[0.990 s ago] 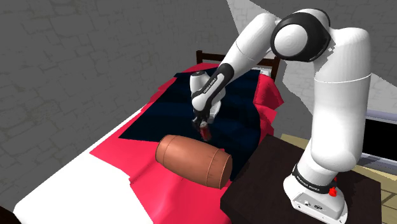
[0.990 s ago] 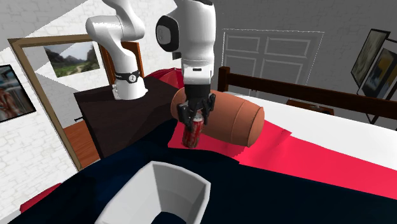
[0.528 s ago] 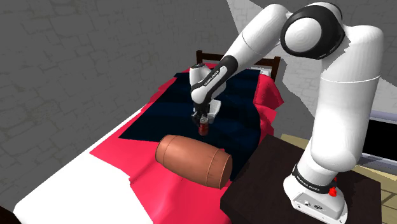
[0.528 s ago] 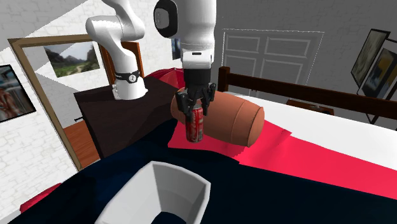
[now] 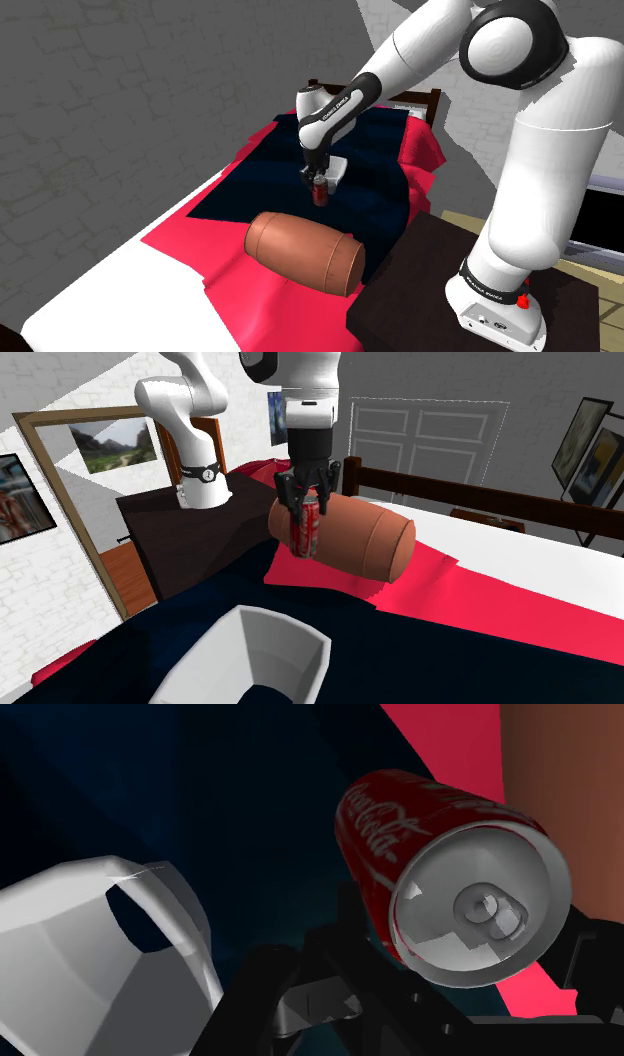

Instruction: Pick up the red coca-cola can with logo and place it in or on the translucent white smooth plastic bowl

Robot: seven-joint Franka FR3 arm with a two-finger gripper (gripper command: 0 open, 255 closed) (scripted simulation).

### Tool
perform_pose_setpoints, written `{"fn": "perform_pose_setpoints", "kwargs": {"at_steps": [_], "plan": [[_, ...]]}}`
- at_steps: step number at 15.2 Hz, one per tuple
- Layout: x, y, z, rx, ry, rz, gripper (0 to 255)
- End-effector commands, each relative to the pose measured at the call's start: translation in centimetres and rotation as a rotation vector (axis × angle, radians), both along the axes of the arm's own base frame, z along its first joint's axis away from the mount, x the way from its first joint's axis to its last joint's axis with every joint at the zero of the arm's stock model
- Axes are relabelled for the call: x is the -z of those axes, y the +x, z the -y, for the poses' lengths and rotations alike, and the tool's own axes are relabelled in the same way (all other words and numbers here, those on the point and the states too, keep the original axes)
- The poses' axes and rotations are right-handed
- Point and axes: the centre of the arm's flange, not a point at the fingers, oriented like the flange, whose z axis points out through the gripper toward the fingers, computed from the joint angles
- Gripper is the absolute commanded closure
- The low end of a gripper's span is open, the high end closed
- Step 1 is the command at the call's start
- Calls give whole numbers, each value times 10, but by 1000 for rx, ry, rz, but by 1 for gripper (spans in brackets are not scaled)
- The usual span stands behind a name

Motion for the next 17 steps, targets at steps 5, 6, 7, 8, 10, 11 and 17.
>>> {"fn": "perform_pose_setpoints", "kwargs": {"at_steps": [5,6,7,8,10,11,17], "plan": [[-32,1,1,0,0,0,255],[-37,1,1,0,0,0,255],[-42,1,1,0,0,0,255],[-48,1,1,0,0,0,255],[-52,8,12,0,0,0,255],[-53,15,23,0,0,0,255],[-60,58,89,0,0,0,255]]}}
